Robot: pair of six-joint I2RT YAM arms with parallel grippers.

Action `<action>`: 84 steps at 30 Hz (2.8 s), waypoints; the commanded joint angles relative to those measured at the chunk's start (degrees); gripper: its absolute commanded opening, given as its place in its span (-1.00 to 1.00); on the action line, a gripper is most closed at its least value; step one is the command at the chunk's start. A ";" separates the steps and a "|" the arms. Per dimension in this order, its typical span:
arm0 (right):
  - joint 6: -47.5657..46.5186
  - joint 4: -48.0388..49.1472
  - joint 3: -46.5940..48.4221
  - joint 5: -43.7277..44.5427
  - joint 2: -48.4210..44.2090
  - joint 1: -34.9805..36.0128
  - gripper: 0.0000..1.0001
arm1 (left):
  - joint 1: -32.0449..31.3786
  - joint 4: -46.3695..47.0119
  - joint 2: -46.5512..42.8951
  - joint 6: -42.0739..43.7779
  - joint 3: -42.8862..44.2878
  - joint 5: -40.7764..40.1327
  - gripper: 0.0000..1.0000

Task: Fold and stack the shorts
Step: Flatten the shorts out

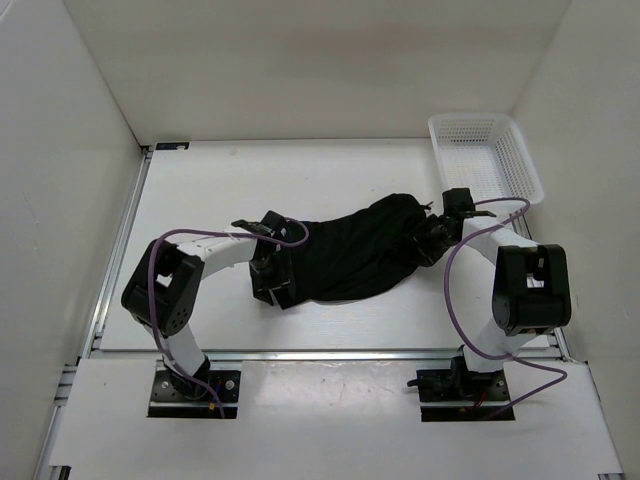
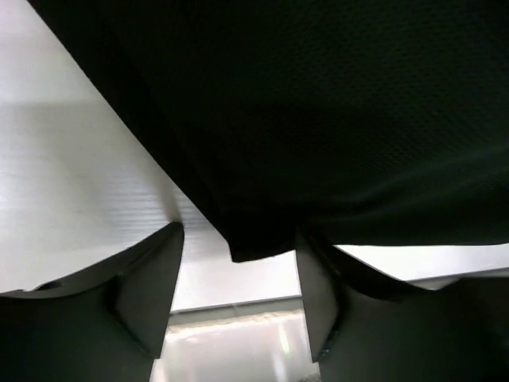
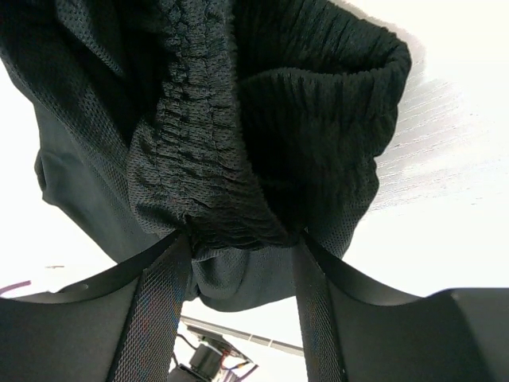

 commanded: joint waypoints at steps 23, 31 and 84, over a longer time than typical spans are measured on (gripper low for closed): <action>-8.25 -4.23 11.37 7.70 -0.96 0.17 -1.00 | 22.08 -9.86 -8.60 9.20 22.88 -1.46 -0.79; -13.96 -6.87 30.30 4.22 5.86 1.22 -1.00 | 28.34 -16.01 0.79 10.78 47.51 2.84 -0.79; -22.07 -17.16 39.50 16.85 24.95 14.67 0.41 | 25.80 3.23 4.49 7.00 1.82 4.08 0.36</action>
